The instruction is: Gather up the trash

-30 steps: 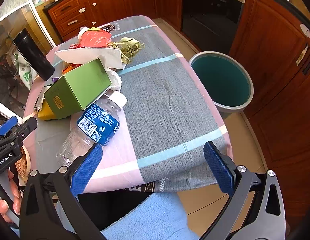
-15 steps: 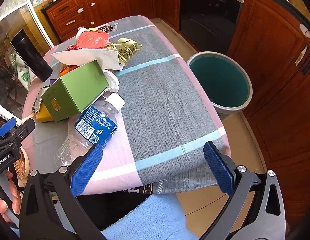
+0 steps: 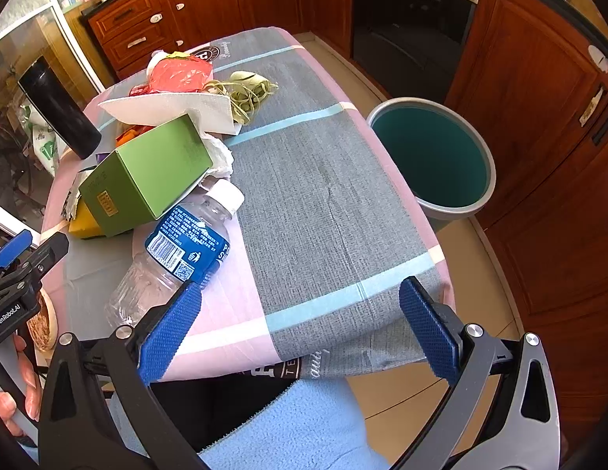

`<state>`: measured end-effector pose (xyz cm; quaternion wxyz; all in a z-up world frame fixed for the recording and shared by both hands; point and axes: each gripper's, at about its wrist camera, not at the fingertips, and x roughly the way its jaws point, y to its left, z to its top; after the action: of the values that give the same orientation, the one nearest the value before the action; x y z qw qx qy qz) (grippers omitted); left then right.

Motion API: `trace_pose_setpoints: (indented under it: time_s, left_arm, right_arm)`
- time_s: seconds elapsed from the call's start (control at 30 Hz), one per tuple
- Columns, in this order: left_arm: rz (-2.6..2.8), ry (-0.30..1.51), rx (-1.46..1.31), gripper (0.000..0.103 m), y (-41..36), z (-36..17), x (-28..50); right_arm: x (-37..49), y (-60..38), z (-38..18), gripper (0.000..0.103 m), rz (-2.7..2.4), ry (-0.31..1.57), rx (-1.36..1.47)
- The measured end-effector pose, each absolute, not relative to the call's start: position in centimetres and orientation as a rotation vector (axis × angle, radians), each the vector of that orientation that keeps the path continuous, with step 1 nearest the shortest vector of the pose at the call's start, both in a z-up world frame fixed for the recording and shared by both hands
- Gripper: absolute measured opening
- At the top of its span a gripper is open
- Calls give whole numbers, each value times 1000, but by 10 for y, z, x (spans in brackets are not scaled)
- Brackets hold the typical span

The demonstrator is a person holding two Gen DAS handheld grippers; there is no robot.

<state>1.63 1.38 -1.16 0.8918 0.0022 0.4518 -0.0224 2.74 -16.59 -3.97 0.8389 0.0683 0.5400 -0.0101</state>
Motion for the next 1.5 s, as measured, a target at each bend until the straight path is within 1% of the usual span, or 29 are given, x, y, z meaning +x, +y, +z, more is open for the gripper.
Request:
trace_pose_setpoints:
  time_s: [0.77,1.13,1.5]
  left_arm:
    - [-74,936,-2,99,15,-14,18]
    - [-129,951,23,99,28,-27,24]
    - [-137,991,48,99,56,-41,35]
  right_arm:
    - [30,-160,-42,97,-37,1159,134]
    - [40,-142,-43,97,-25,1175,132]
    - [73,-92,-77,97,98,1275,186]
